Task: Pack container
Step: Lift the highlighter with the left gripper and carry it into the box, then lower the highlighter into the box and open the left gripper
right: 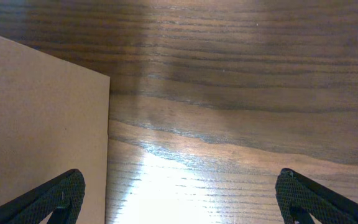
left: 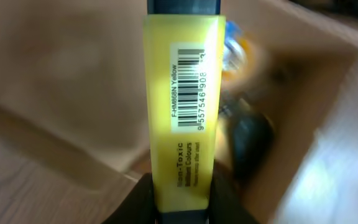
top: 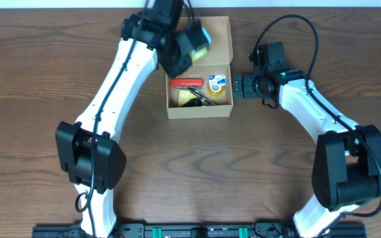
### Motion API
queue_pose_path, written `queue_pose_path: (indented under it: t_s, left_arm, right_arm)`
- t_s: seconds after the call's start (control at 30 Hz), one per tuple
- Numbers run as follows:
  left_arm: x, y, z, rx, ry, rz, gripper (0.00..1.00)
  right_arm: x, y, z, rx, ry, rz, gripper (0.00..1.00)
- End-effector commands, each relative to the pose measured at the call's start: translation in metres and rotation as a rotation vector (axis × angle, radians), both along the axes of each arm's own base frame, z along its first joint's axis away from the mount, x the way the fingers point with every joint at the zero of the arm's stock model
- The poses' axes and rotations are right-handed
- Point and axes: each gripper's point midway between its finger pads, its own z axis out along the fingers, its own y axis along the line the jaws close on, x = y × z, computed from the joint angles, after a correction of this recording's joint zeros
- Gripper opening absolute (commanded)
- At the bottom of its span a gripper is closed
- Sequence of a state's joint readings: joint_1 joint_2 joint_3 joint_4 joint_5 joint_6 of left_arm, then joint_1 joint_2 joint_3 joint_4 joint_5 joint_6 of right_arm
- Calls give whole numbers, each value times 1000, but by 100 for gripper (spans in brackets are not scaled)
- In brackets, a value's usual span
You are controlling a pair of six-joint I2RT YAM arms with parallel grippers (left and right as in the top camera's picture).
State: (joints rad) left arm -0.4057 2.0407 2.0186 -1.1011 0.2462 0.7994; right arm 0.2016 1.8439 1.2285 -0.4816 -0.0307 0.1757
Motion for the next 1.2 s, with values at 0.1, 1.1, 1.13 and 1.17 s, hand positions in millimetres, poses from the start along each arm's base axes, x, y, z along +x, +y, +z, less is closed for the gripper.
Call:
queue_pose_path:
  t_s: [0.1, 1.1, 1.13, 1.17]
  left_arm:
    - [-22, -3, -1, 77, -24, -331, 6]
    - [-11, -19, -113, 169, 91, -560, 6]
    - [-11, -19, -113, 170, 91, -560, 6]
    - [-11, -19, -113, 170, 91, -560, 6]
  right_arm:
    - [0, -1, 0, 7, 3, -12, 99]
    - [0, -1, 0, 7, 3, -12, 99]
    - [0, -2, 0, 7, 3, -13, 99]
    - [0, -1, 0, 7, 3, -12, 99]
